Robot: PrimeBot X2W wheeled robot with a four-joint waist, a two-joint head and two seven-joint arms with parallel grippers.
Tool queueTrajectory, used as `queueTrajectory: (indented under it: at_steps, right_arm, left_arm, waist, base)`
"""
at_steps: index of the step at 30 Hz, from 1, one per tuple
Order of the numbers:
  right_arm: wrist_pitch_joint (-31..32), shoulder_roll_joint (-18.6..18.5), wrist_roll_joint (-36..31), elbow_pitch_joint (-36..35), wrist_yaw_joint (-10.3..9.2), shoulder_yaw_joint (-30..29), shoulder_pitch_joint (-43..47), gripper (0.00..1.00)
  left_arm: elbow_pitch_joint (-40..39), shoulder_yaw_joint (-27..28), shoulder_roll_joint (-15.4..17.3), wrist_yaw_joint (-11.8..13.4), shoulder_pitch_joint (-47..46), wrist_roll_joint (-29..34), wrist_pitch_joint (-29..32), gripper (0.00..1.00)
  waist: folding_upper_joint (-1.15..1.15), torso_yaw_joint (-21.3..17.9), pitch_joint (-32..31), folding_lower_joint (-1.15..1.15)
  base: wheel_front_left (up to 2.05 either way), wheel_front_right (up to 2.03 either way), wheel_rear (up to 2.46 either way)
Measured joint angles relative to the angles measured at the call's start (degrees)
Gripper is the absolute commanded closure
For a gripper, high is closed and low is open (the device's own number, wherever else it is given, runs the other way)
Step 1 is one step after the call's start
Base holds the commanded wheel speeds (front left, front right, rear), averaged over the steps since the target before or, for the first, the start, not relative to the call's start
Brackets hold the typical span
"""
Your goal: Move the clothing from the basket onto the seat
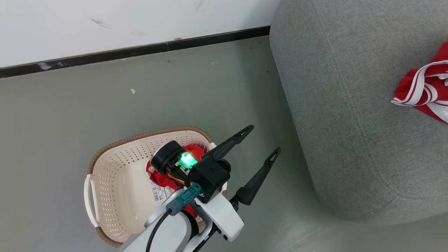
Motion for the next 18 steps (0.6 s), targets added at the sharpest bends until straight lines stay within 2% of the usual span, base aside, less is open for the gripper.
queueTrajectory:
  at_steps: [2, 6, 18]
  right_arm:
    - [-0.09, 0.25, -0.04, 0.02, 0.00, 0.34, 0.47, 0.50]
    - [-0.49, 0.73, -0.46, 0.16, 0.00, 0.91, 0.73, 0.00]
    - [-0.59, 0.91, -0.46, 0.55, 0.00, -1.01, 1.88, 0.00]
  left_arm:
    - [0.19, 0.11, 0.00, 0.00, 0.00, -0.02, -0.09, 0.00]
    - [0.44, 0.25, 0.00, 0.00, 0.00, -0.10, -0.32, 0.00]
    - [0.99, 0.59, 0.31, 0.00, 0.00, -0.11, -0.56, 0.00]
  waist:
    - [0.00, -0.05, -0.08, 0.00]
    - [0.00, -0.18, -0.22, 0.00]
    - [0.00, -0.95, -0.40, 0.00]
  base:
    - [0.00, 0.00, 0.00]
    - [0.00, 0.00, 0.00]
    - [0.00, 0.00, 0.00]
